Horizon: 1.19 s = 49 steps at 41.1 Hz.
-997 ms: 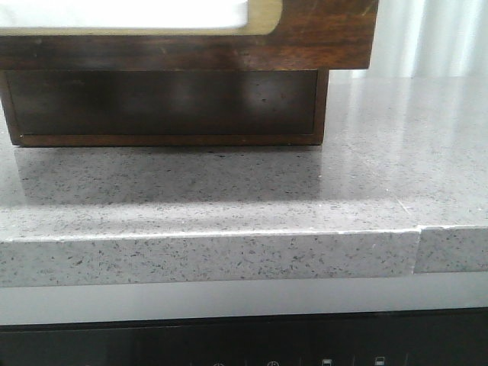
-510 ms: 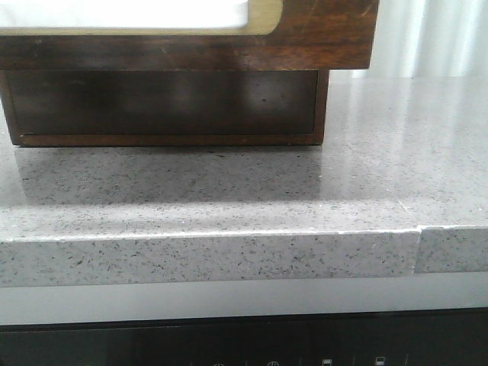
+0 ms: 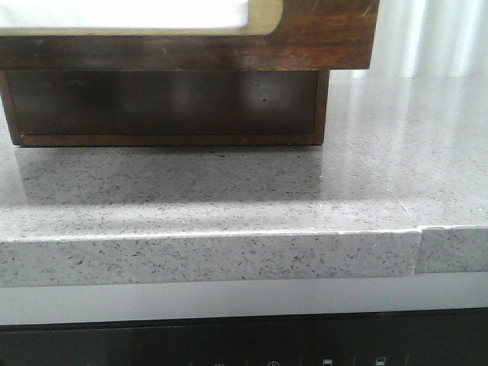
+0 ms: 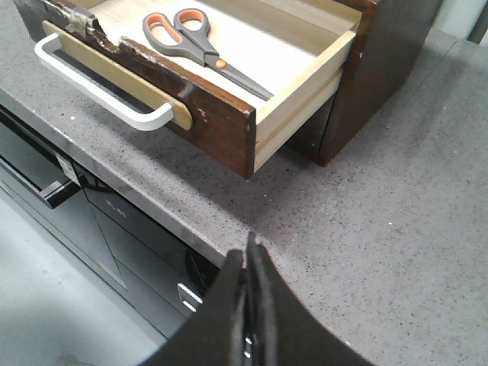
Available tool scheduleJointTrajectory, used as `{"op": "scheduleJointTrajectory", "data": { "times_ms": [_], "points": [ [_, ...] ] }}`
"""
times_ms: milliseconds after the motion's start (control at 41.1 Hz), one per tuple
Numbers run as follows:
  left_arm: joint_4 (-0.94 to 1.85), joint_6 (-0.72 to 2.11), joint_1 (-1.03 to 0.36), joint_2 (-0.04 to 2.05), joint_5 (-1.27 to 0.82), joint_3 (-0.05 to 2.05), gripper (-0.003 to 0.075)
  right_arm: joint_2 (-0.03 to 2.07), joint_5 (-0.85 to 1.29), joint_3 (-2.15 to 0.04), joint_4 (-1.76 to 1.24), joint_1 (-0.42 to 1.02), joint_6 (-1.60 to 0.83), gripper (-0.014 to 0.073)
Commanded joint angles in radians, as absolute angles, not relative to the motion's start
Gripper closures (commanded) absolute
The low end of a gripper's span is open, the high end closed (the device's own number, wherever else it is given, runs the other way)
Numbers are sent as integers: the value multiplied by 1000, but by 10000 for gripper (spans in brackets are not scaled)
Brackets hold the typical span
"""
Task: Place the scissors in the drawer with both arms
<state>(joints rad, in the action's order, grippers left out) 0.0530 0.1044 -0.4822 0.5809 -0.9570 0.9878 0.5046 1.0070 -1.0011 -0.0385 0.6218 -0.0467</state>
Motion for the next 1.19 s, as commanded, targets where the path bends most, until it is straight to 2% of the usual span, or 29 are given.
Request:
{"op": "scheduleJointTrajectory", "data": {
  "times_ms": [0,170,510,778,948,1167],
  "points": [
    [62,95,-439,558,-874,972,741,510,933,-1024,-27,620,-49,711],
    [49,98,-293,454,-750,810,741,510,933,-1024,-27,620,-49,711],
    [60,98,-65,126,-332,293,741,510,933,-1024,-27,620,-49,711],
    [62,98,-39,-22,-96,41,741,510,933,-1024,-27,620,-49,711],
    [85,98,-39,-22,31,-30,741,510,935,-1024,-27,620,-49,711],
    [85,98,-39,-22,35,-30,741,510,936,-1024,-27,620,-49,711]
  ]
}}
